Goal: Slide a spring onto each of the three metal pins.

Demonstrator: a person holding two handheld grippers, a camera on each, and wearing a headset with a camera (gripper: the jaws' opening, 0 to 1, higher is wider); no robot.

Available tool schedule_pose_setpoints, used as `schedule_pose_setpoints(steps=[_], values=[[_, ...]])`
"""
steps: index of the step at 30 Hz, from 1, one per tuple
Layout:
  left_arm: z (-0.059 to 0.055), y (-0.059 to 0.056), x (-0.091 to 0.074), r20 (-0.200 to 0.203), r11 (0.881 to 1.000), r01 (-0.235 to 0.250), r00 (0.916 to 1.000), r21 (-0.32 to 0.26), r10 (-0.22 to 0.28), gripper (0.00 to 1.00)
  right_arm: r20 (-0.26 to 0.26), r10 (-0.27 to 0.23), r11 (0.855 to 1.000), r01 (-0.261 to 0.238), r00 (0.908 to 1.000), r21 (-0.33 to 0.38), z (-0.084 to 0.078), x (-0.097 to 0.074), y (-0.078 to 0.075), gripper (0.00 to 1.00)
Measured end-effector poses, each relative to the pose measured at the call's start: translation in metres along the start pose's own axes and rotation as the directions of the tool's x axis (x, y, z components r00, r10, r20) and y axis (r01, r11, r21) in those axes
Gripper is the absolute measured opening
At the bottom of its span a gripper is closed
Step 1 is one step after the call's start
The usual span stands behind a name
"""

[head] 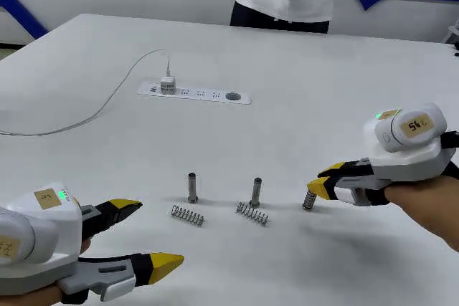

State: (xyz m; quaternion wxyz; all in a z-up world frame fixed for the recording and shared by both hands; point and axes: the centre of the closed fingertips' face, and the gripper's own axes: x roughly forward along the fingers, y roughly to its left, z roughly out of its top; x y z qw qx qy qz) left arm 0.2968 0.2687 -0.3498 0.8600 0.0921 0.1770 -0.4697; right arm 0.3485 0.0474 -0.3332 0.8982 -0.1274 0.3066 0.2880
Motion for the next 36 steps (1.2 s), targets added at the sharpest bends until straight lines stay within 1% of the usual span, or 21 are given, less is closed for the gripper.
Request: schedule_pose_setpoints(steps=[7,10,14,19,21,25,36], values=[[0.0,0.0,0.0,0.001,1.0,-0.001,1.0,0.002,0.001,0.67,0.028,0.006,0.999,-0.005,0.9996,-0.041,0.017,-0.007,0.012,0.18],[0.0,0.0,-0.001,0.002,1.0,-0.002,1.0,0.001,0.002,0.67,0.041,0.013,0.998,-0.011,0.9991,-0.057,0.024,-0.008,0.017,0.18],[0.001,0.001,-0.001,0.003,1.0,-0.003,1.0,0.002,0.003,0.67,0.047,0.029,0.997,-0.026,0.9985,-0.078,0.03,-0.005,0.025,0.18],[0.001,0.002,-0.002,0.003,1.0,-0.005,1.0,0.001,0.005,0.67,0.04,0.059,0.993,-0.055,0.9975,-0.101,0.032,-0.001,0.037,0.18],[0.001,0.002,-0.002,0.003,1.0,-0.006,1.0,0.001,0.006,0.67,0.034,0.069,0.992,-0.065,0.997,-0.108,0.031,0.001,0.04,0.18],[0.0,0.001,-0.002,0.0,1.0,-0.006,1.0,0.002,0.006,0.67,0.021,0.092,0.988,-0.089,0.9955,-0.123,0.029,0.006,0.05,0.18],[0.001,0.001,-0.002,-0.002,1.0,-0.006,1.0,0.006,0.006,0.67,-0.009,0.156,0.975,-0.155,0.9878,-0.158,0.026,0.02,0.076,0.18]])
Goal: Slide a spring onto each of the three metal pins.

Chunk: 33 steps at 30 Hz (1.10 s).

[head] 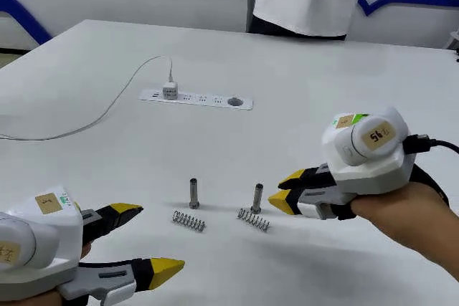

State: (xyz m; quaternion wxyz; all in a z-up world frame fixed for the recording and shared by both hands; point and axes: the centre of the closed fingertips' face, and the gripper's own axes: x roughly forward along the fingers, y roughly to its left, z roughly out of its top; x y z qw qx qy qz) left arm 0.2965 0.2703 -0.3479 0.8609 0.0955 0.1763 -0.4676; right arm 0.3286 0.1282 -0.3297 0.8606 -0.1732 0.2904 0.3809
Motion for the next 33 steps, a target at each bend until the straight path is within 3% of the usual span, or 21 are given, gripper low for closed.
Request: schedule_pose_setpoints(steps=[12,21,33], values=[[-0.001,0.002,0.0,0.001,1.0,0.0,1.0,-0.002,0.0,0.67,-0.017,0.042,0.999,-0.042,0.999,-0.016,0.003,0.019,0.012,0.18],[-0.004,0.002,0.001,-0.002,1.0,0.004,1.0,-0.003,-0.004,0.67,-0.062,0.066,0.997,-0.068,0.9959,-0.035,-0.002,0.039,0.019,0.17],[-0.006,0.003,0.0,-0.004,1.0,0.0,1.0,-0.006,0.0,0.67,-0.122,0.059,0.997,-0.064,0.9907,-0.034,-0.011,0.061,0.015,0.17]])
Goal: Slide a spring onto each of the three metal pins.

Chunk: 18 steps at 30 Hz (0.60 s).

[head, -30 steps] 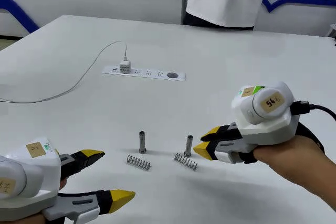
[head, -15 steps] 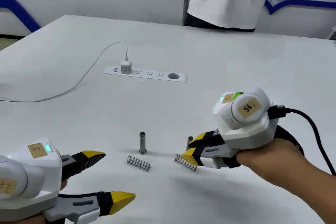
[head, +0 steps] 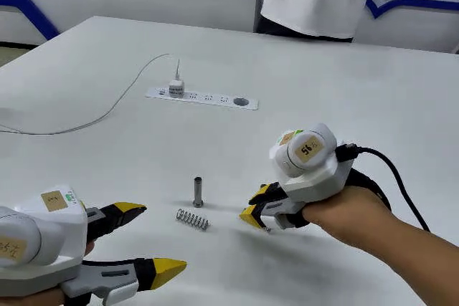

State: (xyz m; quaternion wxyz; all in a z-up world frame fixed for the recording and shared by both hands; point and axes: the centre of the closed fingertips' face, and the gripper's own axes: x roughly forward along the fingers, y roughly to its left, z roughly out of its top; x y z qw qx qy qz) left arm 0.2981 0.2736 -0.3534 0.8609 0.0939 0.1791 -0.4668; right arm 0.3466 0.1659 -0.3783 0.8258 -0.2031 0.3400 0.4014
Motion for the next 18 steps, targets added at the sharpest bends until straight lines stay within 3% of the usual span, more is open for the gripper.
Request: schedule_pose_setpoints(steps=[18], values=[[-0.003,0.002,-0.001,-0.003,1.0,-0.005,1.0,-0.006,0.005,0.67,-0.071,-0.017,1.0,0.017,0.9973,-0.009,-0.013,0.016,-0.002,0.17]])
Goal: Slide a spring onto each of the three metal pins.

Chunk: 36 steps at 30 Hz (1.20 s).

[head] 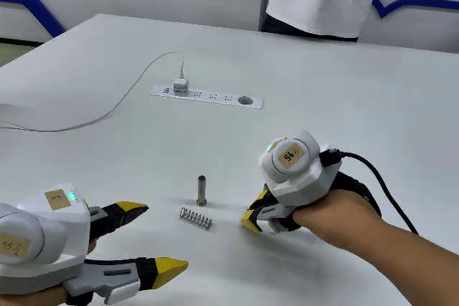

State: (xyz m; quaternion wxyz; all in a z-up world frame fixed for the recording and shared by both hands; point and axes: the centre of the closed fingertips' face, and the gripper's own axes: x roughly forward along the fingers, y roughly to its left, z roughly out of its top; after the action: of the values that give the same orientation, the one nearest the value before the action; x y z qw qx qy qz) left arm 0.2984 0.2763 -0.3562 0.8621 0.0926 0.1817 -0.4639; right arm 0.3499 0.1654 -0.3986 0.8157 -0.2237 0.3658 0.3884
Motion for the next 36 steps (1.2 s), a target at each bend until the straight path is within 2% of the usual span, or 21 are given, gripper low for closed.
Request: schedule_pose_setpoints(steps=[26,36], values=[[0.0018,-0.0001,-0.002,0.004,1.0,-0.003,1.0,-0.002,0.003,0.66,-0.083,0.046,0.994,-0.054,0.9955,-0.092,-0.002,0.0063,0.0057,0.16],[0.0018,0.0004,-0.0026,0.004,1.0,-0.006,1.0,-0.003,0.006,0.66,-0.09,0.071,0.994,-0.078,0.9935,-0.077,-0.0029,0.0067,0.0083,0.13]])
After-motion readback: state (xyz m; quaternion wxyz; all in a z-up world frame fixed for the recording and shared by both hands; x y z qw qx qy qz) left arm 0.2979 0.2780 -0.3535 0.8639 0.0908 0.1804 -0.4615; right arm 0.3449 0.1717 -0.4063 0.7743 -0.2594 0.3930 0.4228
